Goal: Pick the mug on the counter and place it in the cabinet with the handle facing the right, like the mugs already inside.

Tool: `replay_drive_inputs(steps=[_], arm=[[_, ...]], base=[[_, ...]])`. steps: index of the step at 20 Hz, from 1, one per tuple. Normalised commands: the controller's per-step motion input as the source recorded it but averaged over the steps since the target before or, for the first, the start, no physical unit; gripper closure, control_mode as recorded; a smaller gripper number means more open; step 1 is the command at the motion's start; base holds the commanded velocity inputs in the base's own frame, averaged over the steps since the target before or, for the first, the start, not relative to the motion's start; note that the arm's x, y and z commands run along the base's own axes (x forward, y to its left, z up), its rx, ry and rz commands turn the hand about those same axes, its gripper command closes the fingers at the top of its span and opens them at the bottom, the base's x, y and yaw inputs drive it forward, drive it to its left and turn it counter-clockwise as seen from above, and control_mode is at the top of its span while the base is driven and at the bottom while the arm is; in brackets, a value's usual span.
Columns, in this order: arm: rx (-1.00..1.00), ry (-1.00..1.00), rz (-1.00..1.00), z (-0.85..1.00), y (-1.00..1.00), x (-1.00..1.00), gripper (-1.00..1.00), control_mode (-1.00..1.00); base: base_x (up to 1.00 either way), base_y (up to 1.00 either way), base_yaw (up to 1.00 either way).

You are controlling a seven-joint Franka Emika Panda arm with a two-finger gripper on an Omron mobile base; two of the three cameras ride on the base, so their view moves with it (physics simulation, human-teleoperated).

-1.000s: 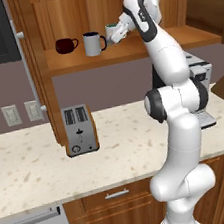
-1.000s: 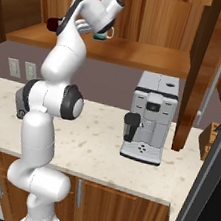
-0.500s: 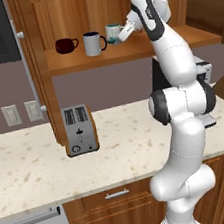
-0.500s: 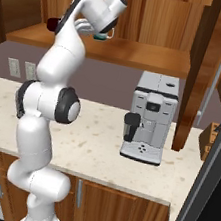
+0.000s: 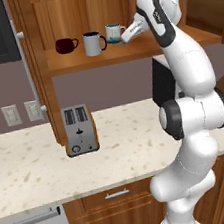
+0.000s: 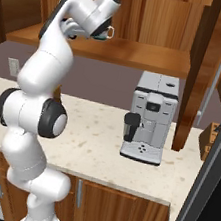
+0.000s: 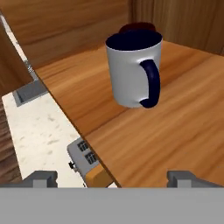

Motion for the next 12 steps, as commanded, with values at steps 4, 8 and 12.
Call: replay_drive_inputs(steps=[4, 8, 12], arm=[[0.0, 0.0, -0.22, 0.0, 0.0, -0.57, -1.0, -1.0], [0.0, 0.0, -0.21, 0.0, 0.0, -0.47, -1.0, -1.0], [0.0, 0.0, -0.21, 0.0, 0.0, -0.49, -1.0, -1.0]], base=[[0.0, 0.0, 0.0], [0.0, 0.0, 0.0], [0.0, 0.0, 0.0]])
